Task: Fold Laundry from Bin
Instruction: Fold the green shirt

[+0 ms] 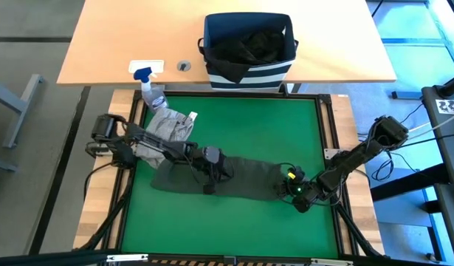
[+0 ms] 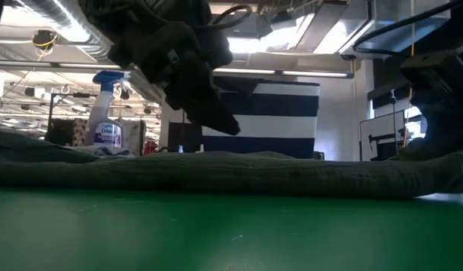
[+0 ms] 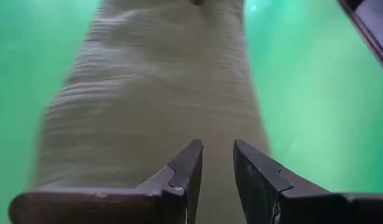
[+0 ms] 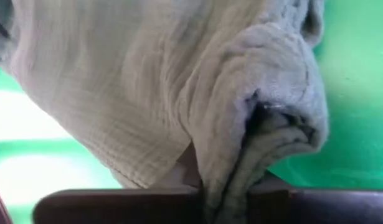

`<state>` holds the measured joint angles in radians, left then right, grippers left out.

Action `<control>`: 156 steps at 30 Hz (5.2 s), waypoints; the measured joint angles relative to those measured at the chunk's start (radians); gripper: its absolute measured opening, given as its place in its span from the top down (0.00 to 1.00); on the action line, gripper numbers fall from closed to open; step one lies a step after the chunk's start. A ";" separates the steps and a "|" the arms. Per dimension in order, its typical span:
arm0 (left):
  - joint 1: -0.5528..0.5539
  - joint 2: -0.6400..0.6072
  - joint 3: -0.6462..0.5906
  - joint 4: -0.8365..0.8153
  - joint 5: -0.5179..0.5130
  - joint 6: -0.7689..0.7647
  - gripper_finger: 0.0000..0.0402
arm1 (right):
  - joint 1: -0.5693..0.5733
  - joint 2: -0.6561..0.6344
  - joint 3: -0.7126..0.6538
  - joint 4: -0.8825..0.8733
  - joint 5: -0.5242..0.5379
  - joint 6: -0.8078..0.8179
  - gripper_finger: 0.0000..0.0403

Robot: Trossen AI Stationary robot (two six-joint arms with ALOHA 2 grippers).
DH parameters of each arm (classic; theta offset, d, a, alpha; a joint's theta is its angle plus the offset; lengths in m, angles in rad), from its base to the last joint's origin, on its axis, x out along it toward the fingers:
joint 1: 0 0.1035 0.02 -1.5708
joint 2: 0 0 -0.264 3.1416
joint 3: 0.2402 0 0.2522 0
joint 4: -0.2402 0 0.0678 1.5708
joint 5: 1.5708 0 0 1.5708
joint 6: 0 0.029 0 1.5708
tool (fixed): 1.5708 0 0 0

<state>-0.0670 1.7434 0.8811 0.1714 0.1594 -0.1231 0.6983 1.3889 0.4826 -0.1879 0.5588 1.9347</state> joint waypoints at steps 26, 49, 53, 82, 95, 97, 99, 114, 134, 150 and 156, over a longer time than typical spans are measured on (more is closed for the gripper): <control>-0.023 0.071 0.103 0.004 -0.092 -0.032 0.78 | -0.181 -0.116 0.296 0.009 0.034 -0.557 0.98; -0.058 -0.159 -0.347 0.015 -0.202 -0.041 0.78 | -0.327 0.080 0.405 0.382 -0.062 -0.582 0.98; -0.058 -0.161 -0.315 0.042 -0.197 -0.042 0.78 | -0.380 0.192 0.532 0.382 -0.131 -0.658 0.98; -0.120 -0.841 -0.651 -0.513 -0.257 -0.470 0.78 | -0.517 0.582 0.880 0.479 -0.404 -0.682 0.97; -0.119 -0.843 -0.647 -0.500 -0.250 -0.443 0.78 | -0.562 0.833 1.133 0.487 -0.444 -0.709 0.97; -0.119 -0.842 -0.628 -0.512 -0.221 -0.442 0.78 | -0.562 0.842 1.137 0.484 -0.448 -0.709 0.97; -0.120 -0.843 -0.605 -0.535 -0.217 -0.442 0.78 | -0.560 0.857 1.139 0.489 -0.444 -0.707 0.96; -0.119 -0.843 -0.114 -1.263 -0.347 -0.495 0.78 | -0.561 0.858 1.139 0.507 -0.440 -0.685 0.57; -0.119 -0.893 -0.068 -1.245 -0.369 -0.515 0.77 | -0.568 0.745 1.139 0.526 -0.420 -1.006 0.47; -0.148 -0.882 -0.294 -0.954 -0.156 -0.905 0.44 | -0.481 0.565 1.137 -0.402 -0.261 -1.237 0.47; -0.166 -0.852 -0.390 -0.795 -0.164 -0.996 0.44 | -0.475 0.574 1.137 -0.448 -0.236 -1.285 0.47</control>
<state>-0.2325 0.8917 0.4910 -0.6241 -0.0048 -1.1191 0.2231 1.9625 1.6196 -0.6364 0.3226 0.6493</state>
